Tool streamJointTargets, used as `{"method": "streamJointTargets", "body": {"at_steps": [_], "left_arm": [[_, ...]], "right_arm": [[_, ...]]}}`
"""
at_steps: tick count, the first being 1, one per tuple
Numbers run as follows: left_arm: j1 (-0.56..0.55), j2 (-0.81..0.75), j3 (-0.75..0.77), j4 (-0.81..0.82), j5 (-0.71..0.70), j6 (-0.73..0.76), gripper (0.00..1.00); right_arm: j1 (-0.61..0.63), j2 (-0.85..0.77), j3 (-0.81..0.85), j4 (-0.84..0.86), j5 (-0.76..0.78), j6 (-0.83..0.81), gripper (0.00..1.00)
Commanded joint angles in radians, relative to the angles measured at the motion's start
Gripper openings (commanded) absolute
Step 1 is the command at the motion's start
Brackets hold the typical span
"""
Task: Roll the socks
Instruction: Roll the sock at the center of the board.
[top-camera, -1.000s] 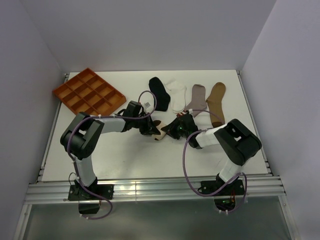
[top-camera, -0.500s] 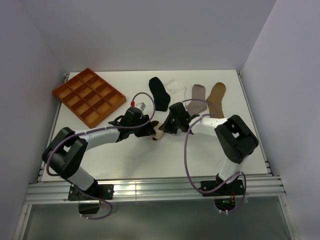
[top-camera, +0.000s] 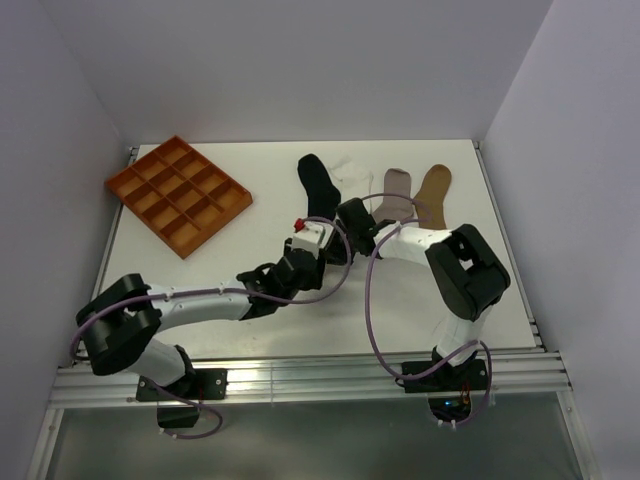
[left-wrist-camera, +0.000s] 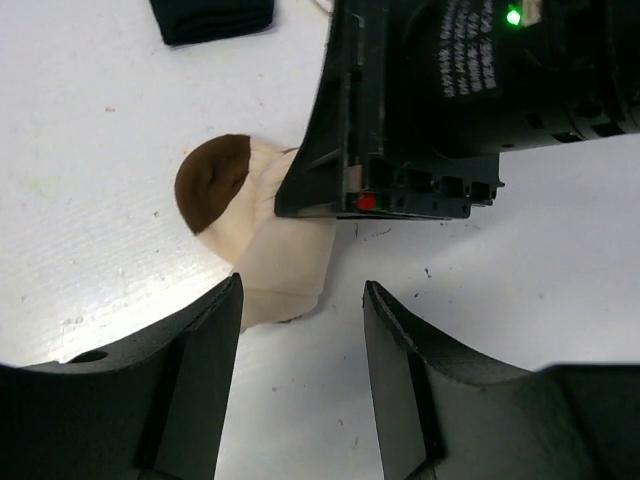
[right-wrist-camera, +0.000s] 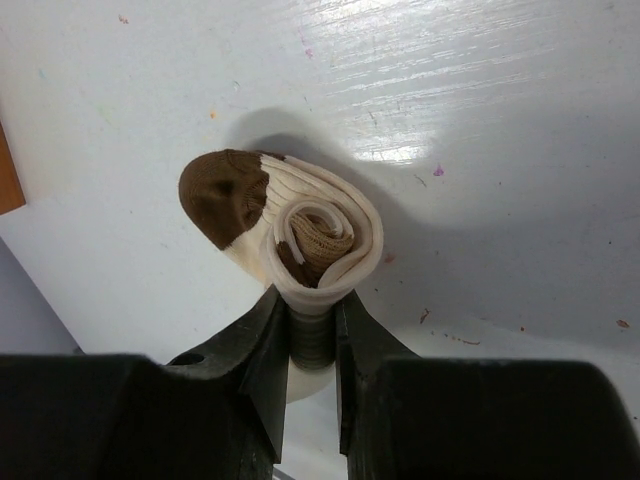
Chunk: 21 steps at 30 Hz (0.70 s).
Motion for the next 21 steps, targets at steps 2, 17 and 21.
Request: {"method": "streamJointTargets", "body": {"at_steps": [2, 17, 21], "left_arm": [[-0.043, 0.092, 0.063, 0.094, -0.100, 0.144, 0.56], [-0.063, 0.310, 0.104, 0.113, -0.206, 0.196, 0.56], [-0.063, 0.342, 0.121, 0.090, -0.221, 0.191, 0.56]], "right_arm": [[0.002, 0.047, 0.005, -0.103, -0.010, -0.026, 0.04], [-0.001, 0.062, 0.017, -0.086, -0.077, -0.020, 0.04], [0.001, 0.059, 0.012, -0.083, -0.094, -0.018, 0.04]]}}
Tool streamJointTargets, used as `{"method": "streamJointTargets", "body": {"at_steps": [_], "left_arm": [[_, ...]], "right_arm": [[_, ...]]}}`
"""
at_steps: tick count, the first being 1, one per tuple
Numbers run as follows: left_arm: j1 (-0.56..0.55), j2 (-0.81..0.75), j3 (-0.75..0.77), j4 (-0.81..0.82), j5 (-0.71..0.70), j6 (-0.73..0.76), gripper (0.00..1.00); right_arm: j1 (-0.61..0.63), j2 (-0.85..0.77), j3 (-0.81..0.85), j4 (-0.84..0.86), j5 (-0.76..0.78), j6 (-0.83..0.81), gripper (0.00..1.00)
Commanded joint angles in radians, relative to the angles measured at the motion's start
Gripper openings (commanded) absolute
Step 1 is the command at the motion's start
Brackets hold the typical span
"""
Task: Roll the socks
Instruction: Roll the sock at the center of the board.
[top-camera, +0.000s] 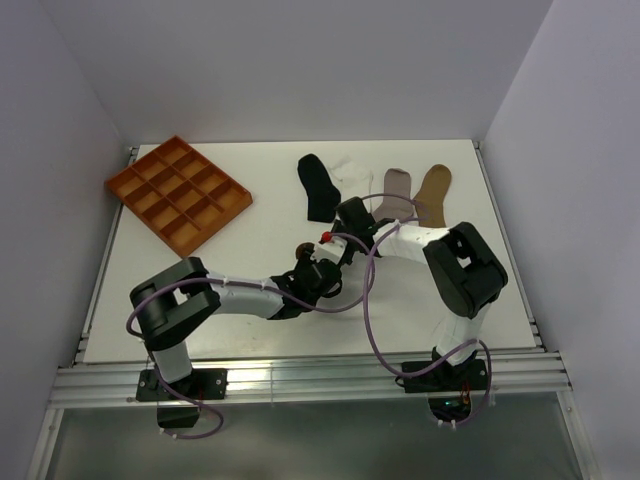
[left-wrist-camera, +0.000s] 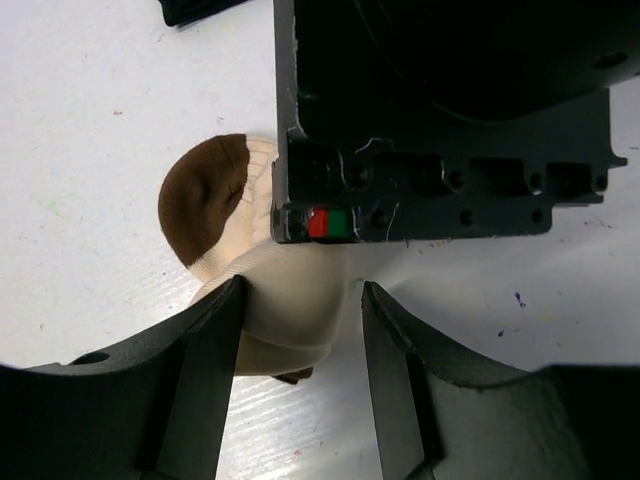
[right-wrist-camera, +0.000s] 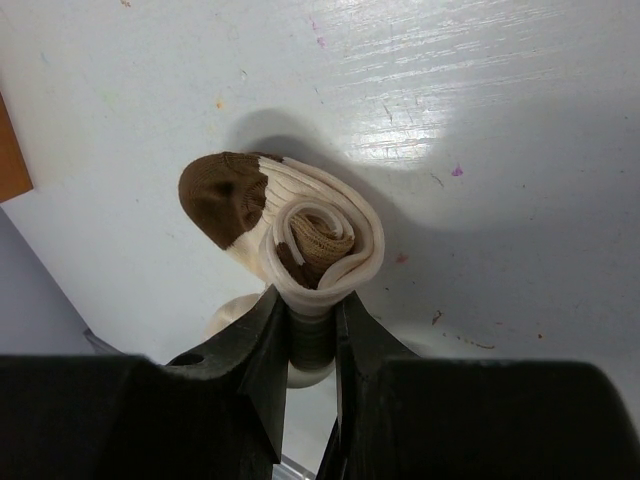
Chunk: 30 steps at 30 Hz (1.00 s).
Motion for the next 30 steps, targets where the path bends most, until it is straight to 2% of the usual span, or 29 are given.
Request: {"method": "streamJointTargets", "body": {"at_steps": [1, 6, 8, 9, 10, 12, 13, 18, 22, 25, 28, 30], "left_arm": [[0.001, 0.044, 0.032, -0.017, -0.031, 0.005, 0.55], [-0.001, 0.083, 0.049, -0.071, -0.065, -0.026, 0.53], [0.002, 0.105, 0.058, -0.097, -0.076, -0.035, 0.46], [0.004, 0.113, 0.061, -0.109, -0.076, -0.049, 0.41], [0.008, 0.119, 0.066, -0.115, -0.071, -0.053, 0.25], [0.011, 0.133, 0.068, -0.132, -0.058, -0.067, 0.05], [0.019, 0.136, 0.069, -0.137, -0.048, -0.070, 0.01], [0.039, 0.102, 0.065, -0.169, 0.074, -0.087, 0.00], [0.105, 0.045, 0.065, -0.209, 0.278, -0.116, 0.00], [0.157, 0.010, 0.068, -0.232, 0.421, -0.142, 0.01], [0.218, -0.001, 0.097, -0.288, 0.577, -0.164, 0.00], [0.246, 0.005, 0.139, -0.343, 0.636, -0.179, 0.00]], "right_arm": [[0.007, 0.034, -0.004, -0.078, -0.037, -0.016, 0.04], [0.004, 0.023, -0.004, -0.072, -0.068, -0.016, 0.04], [0.003, 0.022, -0.004, -0.070, -0.080, -0.014, 0.04], [0.003, 0.019, -0.008, -0.068, -0.086, -0.014, 0.04], [0.001, 0.014, -0.011, -0.062, -0.095, -0.014, 0.04], [0.000, 0.008, -0.015, -0.053, -0.105, -0.010, 0.04], [-0.002, 0.003, -0.018, -0.046, -0.118, -0.010, 0.05], [-0.008, -0.029, -0.069, 0.049, -0.132, 0.016, 0.14], [-0.011, -0.083, -0.109, 0.119, -0.100, 0.033, 0.41], [-0.017, -0.136, -0.152, 0.152, -0.056, 0.056, 0.55], [-0.031, -0.196, -0.211, 0.223, -0.003, 0.090, 0.62], [-0.037, -0.242, -0.259, 0.263, 0.044, 0.112, 0.63]]}}
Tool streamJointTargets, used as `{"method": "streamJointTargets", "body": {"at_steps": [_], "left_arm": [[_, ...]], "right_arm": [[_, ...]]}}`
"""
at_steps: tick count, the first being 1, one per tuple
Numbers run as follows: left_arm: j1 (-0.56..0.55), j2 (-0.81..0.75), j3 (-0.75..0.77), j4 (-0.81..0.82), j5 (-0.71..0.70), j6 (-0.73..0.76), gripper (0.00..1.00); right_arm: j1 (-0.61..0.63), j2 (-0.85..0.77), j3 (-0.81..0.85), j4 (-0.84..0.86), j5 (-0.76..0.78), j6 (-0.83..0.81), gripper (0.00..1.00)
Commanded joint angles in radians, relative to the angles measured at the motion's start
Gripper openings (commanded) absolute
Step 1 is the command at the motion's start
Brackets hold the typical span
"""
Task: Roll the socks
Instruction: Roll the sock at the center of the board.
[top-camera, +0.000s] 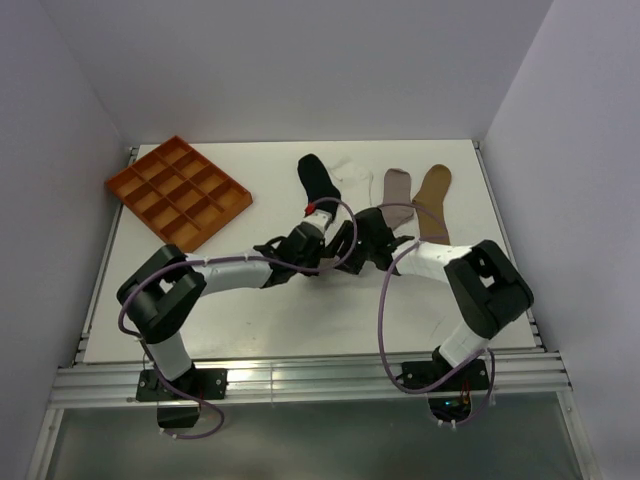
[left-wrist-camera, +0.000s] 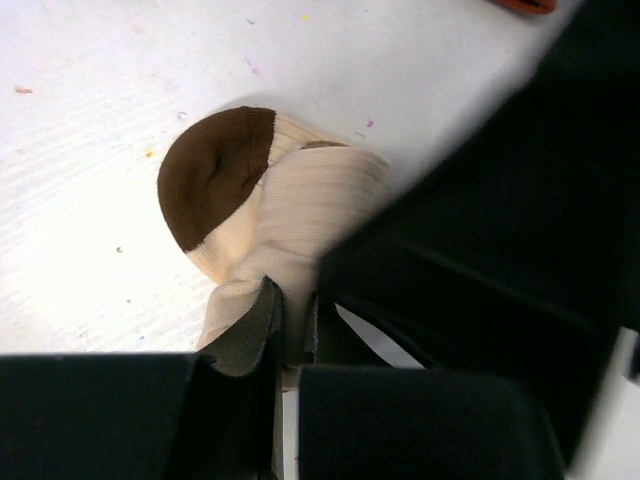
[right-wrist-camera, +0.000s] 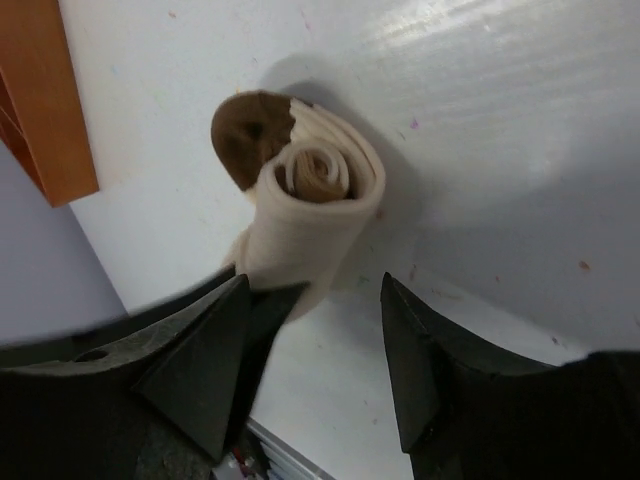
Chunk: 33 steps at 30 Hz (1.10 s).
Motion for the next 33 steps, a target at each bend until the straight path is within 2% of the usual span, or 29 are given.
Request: {"method": "streamJointTargets", "body": {"at_steps": [1, 8, 14, 20, 33], "left_arm": [[0.067, 0.035, 0.053, -0.170, 0.279, -0.066, 0.00], [0.152, 0.110, 0.171, -0.286, 0.532, -0.120, 0.00], [0.201, 0.149, 0.202, -0.310, 0.660, -0.159, 0.00], [0.241, 0.172, 0.188, -0.296, 0.715, -0.192, 0.01], [0.287, 0.218, 0.143, -0.212, 0.800, -0.256, 0.00]], "right_arm": [[-0.005, -0.097, -0.064, 0.072, 0.054, 0.036, 0.63], [-0.005, -0.142, -0.187, 0.183, 0.131, 0.074, 0.63], [-0.005, -0.156, -0.250, 0.336, 0.172, 0.103, 0.63], [-0.005, -0.119, -0.248, 0.404, 0.174, 0.118, 0.63], [-0.003, 0.010, -0.212, 0.346, 0.096, 0.123, 0.62]]}}
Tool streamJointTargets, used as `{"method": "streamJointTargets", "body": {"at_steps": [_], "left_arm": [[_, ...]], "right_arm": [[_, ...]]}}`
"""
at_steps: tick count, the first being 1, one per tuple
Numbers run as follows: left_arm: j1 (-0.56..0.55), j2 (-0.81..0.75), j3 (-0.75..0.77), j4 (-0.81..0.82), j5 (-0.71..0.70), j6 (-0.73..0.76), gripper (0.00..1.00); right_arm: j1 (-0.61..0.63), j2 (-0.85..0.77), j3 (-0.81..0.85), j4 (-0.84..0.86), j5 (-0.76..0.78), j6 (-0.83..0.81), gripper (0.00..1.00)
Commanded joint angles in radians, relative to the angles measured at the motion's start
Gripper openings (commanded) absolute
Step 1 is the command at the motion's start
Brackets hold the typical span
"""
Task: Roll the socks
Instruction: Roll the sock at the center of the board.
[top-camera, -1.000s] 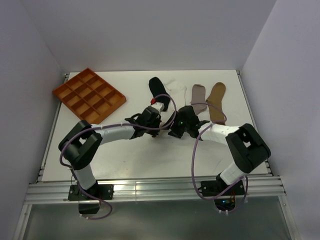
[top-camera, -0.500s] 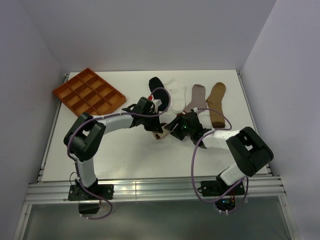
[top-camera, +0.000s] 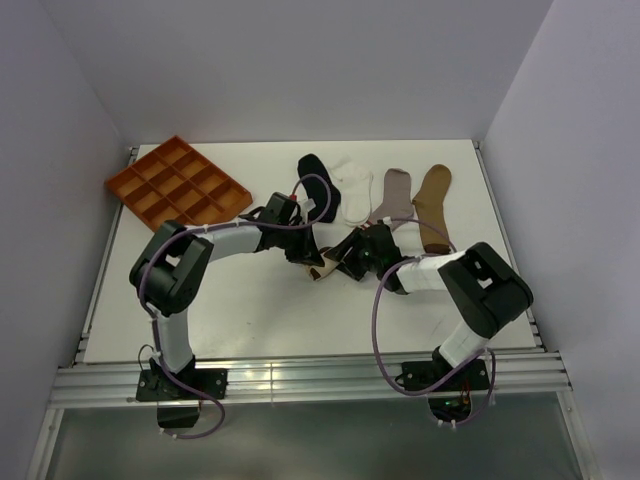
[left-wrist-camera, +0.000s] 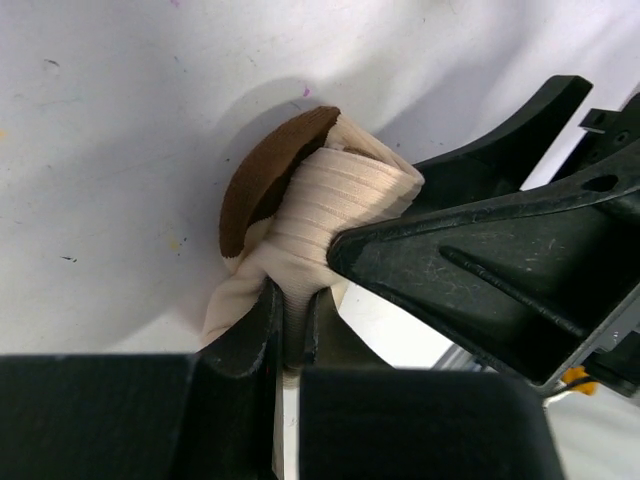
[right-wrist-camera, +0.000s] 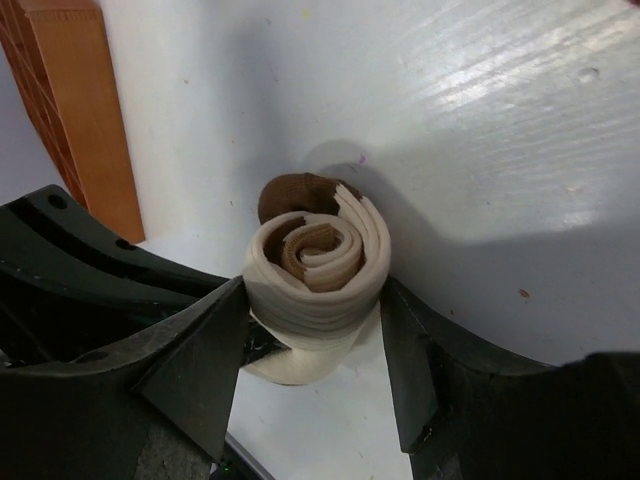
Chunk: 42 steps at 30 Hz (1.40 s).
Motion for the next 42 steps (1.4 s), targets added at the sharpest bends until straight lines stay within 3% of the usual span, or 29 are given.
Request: {"method": "streamJointTargets", "body": {"at_steps": [1, 8, 11, 12, 14, 15, 18, 20, 24, 26, 29, 33, 42], "left_arm": [[0.002, 0.055, -0.049, -0.016, 0.046, -0.026, 0.00], [0.005, 0.077, -0.105, 0.076, 0.125, -0.083, 0.01], [0.008, 0.089, -0.117, 0.107, 0.155, -0.099, 0.00], [0.010, 0.097, -0.118, 0.113, 0.174, -0.103, 0.01], [0.012, 0.100, -0.129, 0.133, 0.187, -0.117, 0.00], [0.013, 0.100, -0.131, 0.133, 0.178, -0.117, 0.00], [0.013, 0.059, -0.137, 0.121, 0.127, -0.109, 0.01], [0.013, 0.020, -0.151, 0.107, 0.034, -0.097, 0.06], [0.002, -0.143, -0.181, 0.062, -0.169, -0.074, 0.34], [-0.013, -0.197, -0.193, 0.046, -0.308, -0.053, 0.44], [-0.070, -0.288, -0.206, 0.027, -0.504, -0.017, 0.49], [-0.239, -0.386, -0.233, 0.071, -0.804, 0.070, 0.53], [-0.444, -0.328, -0.270, 0.288, -1.039, 0.291, 0.64]], "right_arm": [[-0.002, 0.041, 0.041, -0.035, -0.016, -0.020, 0.62], [0.006, 0.097, 0.086, -0.088, -0.026, -0.039, 0.52], [0.006, 0.109, 0.120, -0.152, -0.030, -0.063, 0.37], [0.006, 0.113, 0.129, -0.196, -0.031, -0.072, 0.26], [0.006, 0.112, 0.161, -0.250, -0.027, -0.095, 0.17], [0.006, 0.106, 0.170, -0.305, -0.017, -0.102, 0.08], [0.006, 0.097, 0.210, -0.417, 0.003, -0.129, 0.00], [0.006, 0.094, 0.241, -0.466, 0.016, -0.138, 0.00], [0.006, 0.100, 0.284, -0.555, 0.006, -0.155, 0.00], [0.006, 0.107, 0.301, -0.577, -0.005, -0.157, 0.00], [0.007, 0.121, 0.322, -0.607, -0.013, -0.163, 0.00], [0.007, 0.129, 0.353, -0.649, -0.017, -0.178, 0.00], [0.007, 0.144, 0.376, -0.684, -0.045, -0.181, 0.00]]}}
